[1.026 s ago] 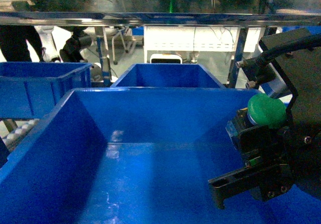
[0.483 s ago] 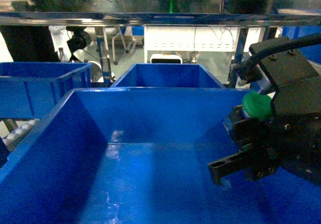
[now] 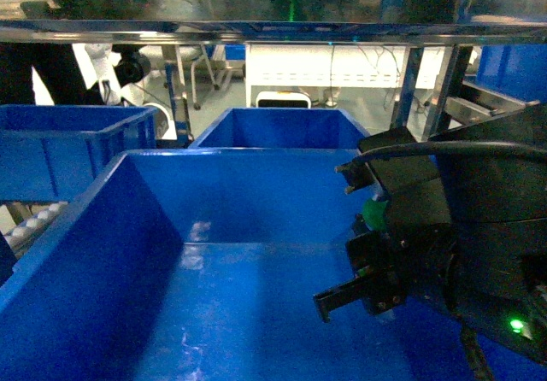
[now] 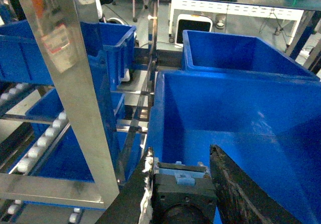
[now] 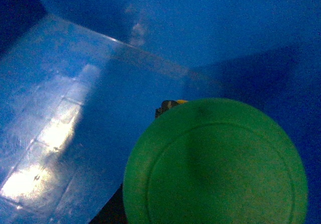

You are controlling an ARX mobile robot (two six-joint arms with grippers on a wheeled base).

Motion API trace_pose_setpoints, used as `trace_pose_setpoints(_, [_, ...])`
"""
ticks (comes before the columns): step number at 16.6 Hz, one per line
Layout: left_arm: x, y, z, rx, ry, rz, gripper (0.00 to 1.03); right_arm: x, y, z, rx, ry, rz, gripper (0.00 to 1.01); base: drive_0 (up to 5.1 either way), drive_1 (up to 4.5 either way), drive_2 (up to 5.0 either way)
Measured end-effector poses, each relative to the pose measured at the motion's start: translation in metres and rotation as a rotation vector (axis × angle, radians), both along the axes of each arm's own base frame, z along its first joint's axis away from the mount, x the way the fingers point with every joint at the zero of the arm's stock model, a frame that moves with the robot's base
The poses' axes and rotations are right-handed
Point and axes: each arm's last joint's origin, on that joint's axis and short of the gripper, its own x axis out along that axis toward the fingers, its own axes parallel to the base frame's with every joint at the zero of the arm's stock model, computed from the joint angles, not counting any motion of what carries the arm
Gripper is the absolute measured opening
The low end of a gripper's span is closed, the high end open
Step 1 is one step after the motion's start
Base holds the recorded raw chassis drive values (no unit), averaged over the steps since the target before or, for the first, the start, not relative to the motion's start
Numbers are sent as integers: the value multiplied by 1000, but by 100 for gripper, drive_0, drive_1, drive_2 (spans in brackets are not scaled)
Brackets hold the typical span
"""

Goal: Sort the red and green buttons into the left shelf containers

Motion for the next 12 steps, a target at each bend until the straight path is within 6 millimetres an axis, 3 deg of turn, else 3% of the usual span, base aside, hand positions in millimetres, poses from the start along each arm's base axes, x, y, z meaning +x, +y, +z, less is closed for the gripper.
trace_pose_setpoints(6, [0, 0, 0, 0, 0, 0, 27, 47, 7, -10, -33, 46, -8, 27, 0, 0, 0])
trace_pose_setpoints(9, [0, 0, 0, 0, 0, 0, 27, 53, 12, -23, -68, 145, 13, 27, 0, 0, 0])
trace_pose_setpoints(12, [0, 0, 0, 0, 0, 0, 27, 57, 21, -20, -41, 133, 31, 55, 0, 0, 0])
